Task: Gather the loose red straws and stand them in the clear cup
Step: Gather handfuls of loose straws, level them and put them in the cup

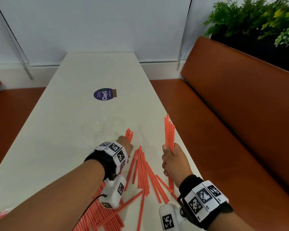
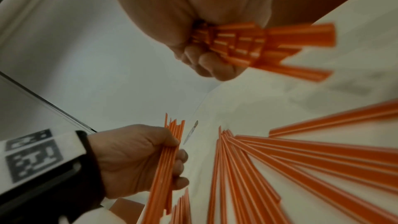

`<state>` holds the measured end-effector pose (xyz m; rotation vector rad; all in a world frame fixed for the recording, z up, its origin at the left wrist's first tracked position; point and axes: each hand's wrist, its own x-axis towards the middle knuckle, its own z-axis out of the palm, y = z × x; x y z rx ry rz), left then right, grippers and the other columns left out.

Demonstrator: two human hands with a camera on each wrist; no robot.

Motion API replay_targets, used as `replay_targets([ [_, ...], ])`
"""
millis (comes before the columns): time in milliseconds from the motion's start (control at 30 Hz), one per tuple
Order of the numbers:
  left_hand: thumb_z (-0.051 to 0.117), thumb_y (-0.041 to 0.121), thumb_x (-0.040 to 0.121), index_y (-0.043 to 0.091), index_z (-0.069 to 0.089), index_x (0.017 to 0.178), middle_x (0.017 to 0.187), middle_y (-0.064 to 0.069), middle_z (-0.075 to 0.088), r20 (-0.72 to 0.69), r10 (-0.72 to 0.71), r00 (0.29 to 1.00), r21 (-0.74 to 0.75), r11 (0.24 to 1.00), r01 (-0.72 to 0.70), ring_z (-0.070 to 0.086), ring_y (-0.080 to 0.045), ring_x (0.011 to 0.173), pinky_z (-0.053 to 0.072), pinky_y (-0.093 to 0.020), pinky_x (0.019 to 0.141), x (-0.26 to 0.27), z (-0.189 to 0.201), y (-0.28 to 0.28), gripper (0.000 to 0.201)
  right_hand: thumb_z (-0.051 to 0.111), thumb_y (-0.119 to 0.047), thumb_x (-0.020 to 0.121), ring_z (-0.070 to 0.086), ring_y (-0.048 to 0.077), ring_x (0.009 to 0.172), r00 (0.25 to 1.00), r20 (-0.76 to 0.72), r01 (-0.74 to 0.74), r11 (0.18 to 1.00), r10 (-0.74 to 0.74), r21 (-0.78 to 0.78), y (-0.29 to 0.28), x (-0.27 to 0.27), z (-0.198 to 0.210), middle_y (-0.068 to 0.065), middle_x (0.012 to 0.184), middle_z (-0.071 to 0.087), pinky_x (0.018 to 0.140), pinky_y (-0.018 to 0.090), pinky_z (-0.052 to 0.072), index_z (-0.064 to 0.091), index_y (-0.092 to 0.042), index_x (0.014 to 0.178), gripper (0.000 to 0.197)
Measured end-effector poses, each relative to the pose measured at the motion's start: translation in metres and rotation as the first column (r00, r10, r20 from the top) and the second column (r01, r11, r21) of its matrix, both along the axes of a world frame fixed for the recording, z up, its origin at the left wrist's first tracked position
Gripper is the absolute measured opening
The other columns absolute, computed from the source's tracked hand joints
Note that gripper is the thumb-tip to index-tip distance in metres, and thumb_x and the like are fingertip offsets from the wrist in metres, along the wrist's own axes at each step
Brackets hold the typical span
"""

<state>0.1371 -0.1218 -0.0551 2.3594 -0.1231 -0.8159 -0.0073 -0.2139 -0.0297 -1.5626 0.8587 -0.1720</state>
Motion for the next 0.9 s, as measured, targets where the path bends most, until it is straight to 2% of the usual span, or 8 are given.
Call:
replay_targets([
  [33, 0.041, 0.007, 0.093, -0.006, 0.046, 0.118, 0.065, -0.001, 0.035, 0.022, -0.002, 1.0, -0.05, 0.999, 0.004, 0.054, -0.028, 0.093, 0.046, -0.028, 0.061, 0.003, -0.001, 0.002, 0.029, 0.041, -0.03, 0.099, 0.027, 0.01, 0.05, 1.0, 0.015, 0.008, 1.0, -0.008, 0.003, 0.001, 0.001, 0.002, 0.001, 0.063, 0.032, 0.042, 0.022, 0.029, 0.04, -0.012, 0.087, 0.022],
  [100, 0.04, 0.008, 0.094, -0.004, 0.04, 0.127, 0.066, -0.003, 0.036, 0.021, 0.045, 0.999, -0.139, 0.989, -0.042, 0.056, -0.03, 0.083, 0.049, -0.034, 0.065, 0.004, 0.01, 0.008, 0.035, 0.041, -0.033, 0.098, 0.026, 0.009, 0.047, 0.999, 0.047, 0.012, 1.0, -0.013, 0.007, 0.004, 0.003, 0.007, -0.001, 0.06, 0.032, 0.042, 0.022, 0.029, 0.043, -0.016, 0.083, 0.023],
  [200, 0.042, 0.017, 0.095, 0.001, 0.05, 0.09, 0.061, -0.005, 0.034, 0.03, 0.044, 0.999, -0.247, 0.968, -0.036, 0.034, -0.022, 0.049, 0.028, -0.025, 0.048, 0.001, 0.024, 0.021, 0.018, 0.044, -0.037, 0.097, 0.024, 0.007, 0.04, 0.994, 0.108, 0.021, 0.999, -0.025, 0.038, 0.007, 0.007, 0.014, -0.003, 0.055, 0.031, 0.037, 0.02, 0.027, 0.044, -0.02, 0.079, 0.024],
  [267, 0.048, 0.031, 0.094, 0.011, 0.039, 0.066, 0.055, -0.005, 0.033, 0.027, 0.008, 1.0, -0.285, 0.958, 0.0, 0.028, -0.018, 0.042, 0.022, -0.023, 0.046, -0.004, 0.034, 0.031, 0.034, 0.046, -0.038, 0.095, 0.023, 0.006, 0.035, 0.986, 0.16, 0.03, 0.997, -0.041, 0.072, 0.01, 0.009, 0.018, -0.004, 0.052, 0.029, 0.037, 0.02, 0.026, 0.044, -0.02, 0.077, 0.026],
  [400, 0.05, 0.038, 0.092, 0.016, 0.038, 0.065, 0.051, 0.002, 0.03, -0.033, 0.015, 0.999, -0.379, 0.925, -0.026, 0.024, -0.006, 0.027, 0.022, -0.013, 0.033, -0.021, 0.044, 0.045, 0.037, 0.049, -0.04, 0.093, 0.022, 0.008, 0.034, 0.966, 0.249, 0.04, 0.994, -0.065, 0.105, 0.016, 0.013, 0.023, -0.006, 0.046, 0.029, 0.038, 0.021, 0.027, 0.039, -0.019, 0.072, 0.031],
  [533, 0.048, 0.039, 0.093, 0.014, 0.044, 0.075, 0.051, 0.003, 0.031, -0.075, 0.043, 0.996, -0.403, 0.912, -0.07, 0.024, -0.005, 0.027, 0.022, -0.013, 0.034, -0.031, 0.045, 0.056, 0.031, 0.051, -0.037, 0.093, 0.022, 0.009, 0.035, 0.951, 0.297, 0.05, 0.99, -0.088, 0.133, 0.021, 0.018, 0.026, -0.004, 0.047, 0.029, 0.04, 0.024, 0.027, 0.037, -0.02, 0.07, 0.032],
  [800, 0.052, 0.029, 0.091, 0.014, 0.04, 0.064, 0.053, -0.001, 0.034, 0.029, 0.329, 0.944, -0.515, 0.814, -0.268, 0.029, -0.013, 0.037, 0.024, -0.018, 0.038, 0.0, 0.058, 0.094, 0.034, 0.051, -0.036, 0.093, 0.021, 0.01, 0.04, 0.889, 0.457, -0.045, 0.998, 0.016, 0.053, 0.03, 0.061, 0.075, -0.001, 0.051, 0.027, 0.041, 0.024, 0.024, 0.034, -0.02, 0.07, 0.033],
  [900, 0.053, 0.024, 0.09, 0.008, 0.052, 0.08, 0.06, -0.003, 0.042, 0.089, 0.417, 0.904, -0.522, 0.793, -0.315, 0.035, -0.018, 0.045, 0.028, -0.022, 0.043, 0.026, 0.061, 0.104, 0.019, 0.052, -0.036, 0.093, 0.024, 0.011, 0.04, 0.827, 0.559, -0.077, 0.997, 0.055, 0.015, 0.037, 0.098, 0.104, -0.002, 0.049, 0.028, 0.042, 0.025, 0.027, 0.033, -0.019, 0.068, 0.036],
])
